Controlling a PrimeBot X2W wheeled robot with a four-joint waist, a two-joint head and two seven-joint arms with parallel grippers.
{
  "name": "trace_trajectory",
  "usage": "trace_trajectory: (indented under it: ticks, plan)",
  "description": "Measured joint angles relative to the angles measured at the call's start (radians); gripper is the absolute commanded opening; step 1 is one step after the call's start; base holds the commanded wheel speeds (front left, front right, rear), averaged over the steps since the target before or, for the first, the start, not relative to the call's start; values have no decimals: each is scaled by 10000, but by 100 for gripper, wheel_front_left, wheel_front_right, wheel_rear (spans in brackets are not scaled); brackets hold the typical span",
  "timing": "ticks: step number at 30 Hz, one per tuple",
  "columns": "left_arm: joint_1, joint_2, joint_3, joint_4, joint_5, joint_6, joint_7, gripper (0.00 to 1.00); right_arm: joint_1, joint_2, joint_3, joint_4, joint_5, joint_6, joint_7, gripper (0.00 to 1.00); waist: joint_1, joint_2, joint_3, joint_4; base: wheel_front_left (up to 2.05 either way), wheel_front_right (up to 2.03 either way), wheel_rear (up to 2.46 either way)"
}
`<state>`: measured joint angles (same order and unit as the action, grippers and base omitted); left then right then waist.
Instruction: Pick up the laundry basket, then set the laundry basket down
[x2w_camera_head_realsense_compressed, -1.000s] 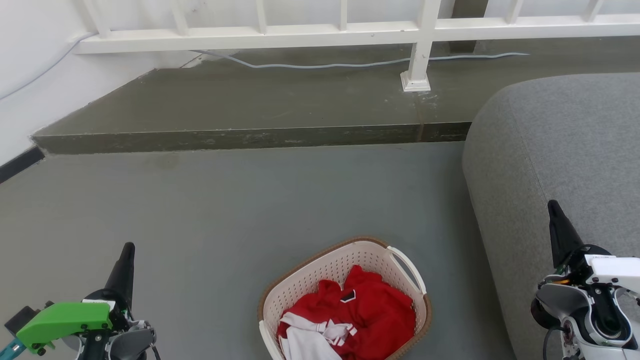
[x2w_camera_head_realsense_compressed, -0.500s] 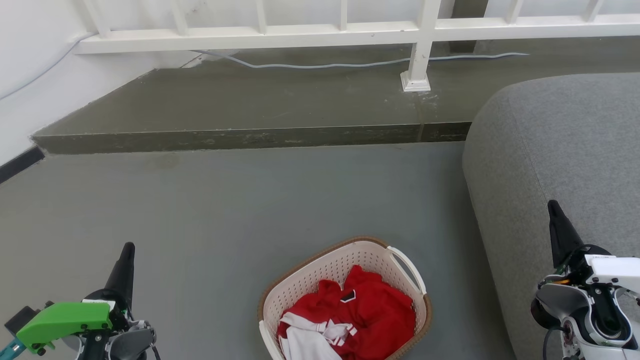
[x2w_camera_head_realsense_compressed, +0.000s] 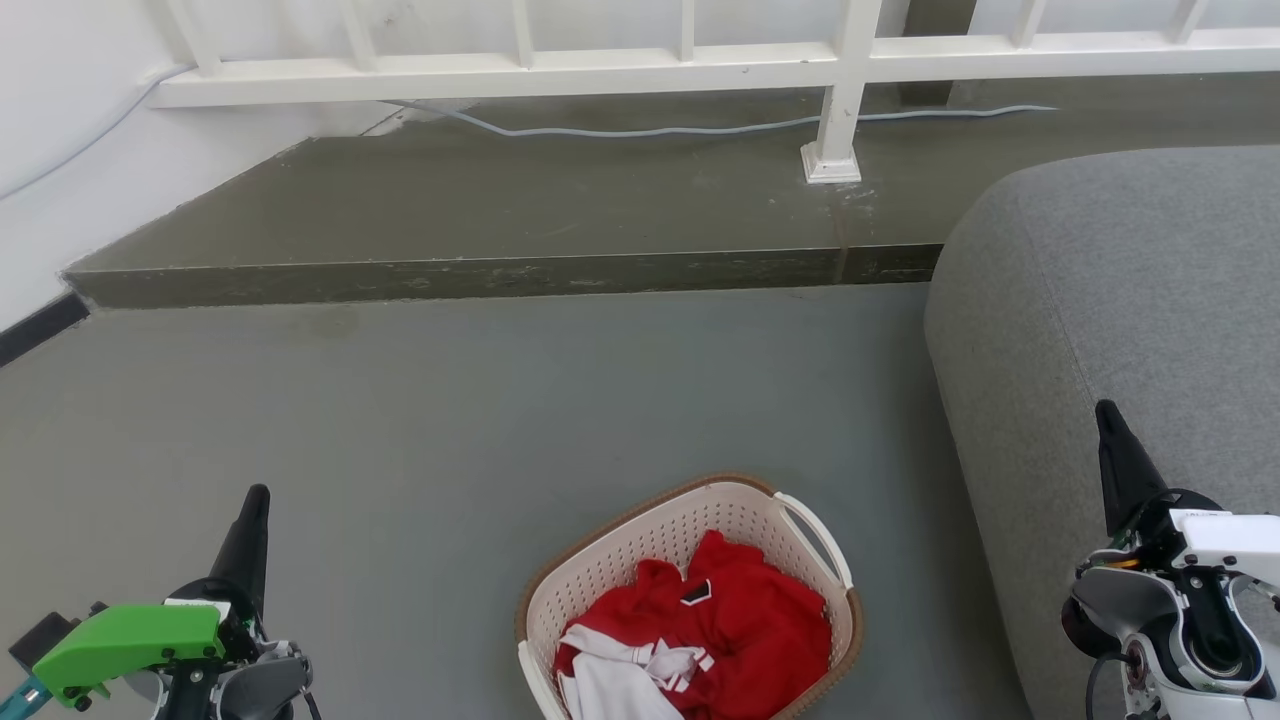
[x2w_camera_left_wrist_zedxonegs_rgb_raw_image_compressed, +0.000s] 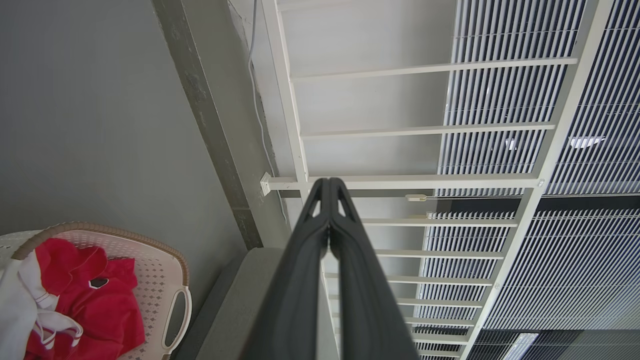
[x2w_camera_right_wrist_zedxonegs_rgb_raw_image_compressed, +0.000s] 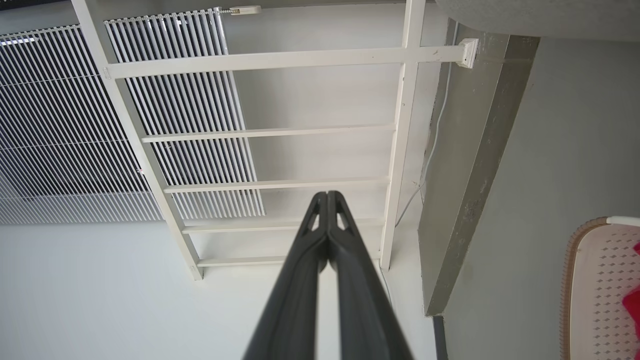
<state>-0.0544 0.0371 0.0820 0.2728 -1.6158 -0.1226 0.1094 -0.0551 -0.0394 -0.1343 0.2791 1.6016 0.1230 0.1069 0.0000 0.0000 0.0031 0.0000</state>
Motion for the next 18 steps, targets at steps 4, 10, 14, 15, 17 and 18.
trace_trajectory:
  ticks: [4, 10, 14, 15, 17, 18]
  plan:
    - [0, 0, 0, 0, 0, 0, 0, 0, 0, 0, 0, 0, 0, 0, 0, 0, 0, 0, 0, 0, 0, 0, 0]
    - [-1, 0, 0, 0, 0, 0, 0, 0, 0, 0, 0, 0, 0, 0, 0, 0, 0, 0, 0, 0, 0, 0, 0]
    - [-1, 0, 0, 0, 0, 0, 0, 0, 0, 0, 0, 0, 0, 0, 0, 0, 0, 0, 0, 0, 0, 0, 0]
    - [-1, 0, 0, 0, 0, 0, 0, 0, 0, 0, 0, 0, 0, 0, 0, 0, 0, 0, 0, 0, 0, 0, 0]
    - [21, -8, -10, 56, -2, 2, 0, 100, 23, 12, 4, 50, -2, -2, -4, 100, 0, 0, 0, 0, 0, 0, 0]
    - [81, -31, -17, 163, -2, 10, 0, 0, 83, 50, 8, 151, -2, -8, -4, 0, 0, 0, 0, 0, 0, 0, 0]
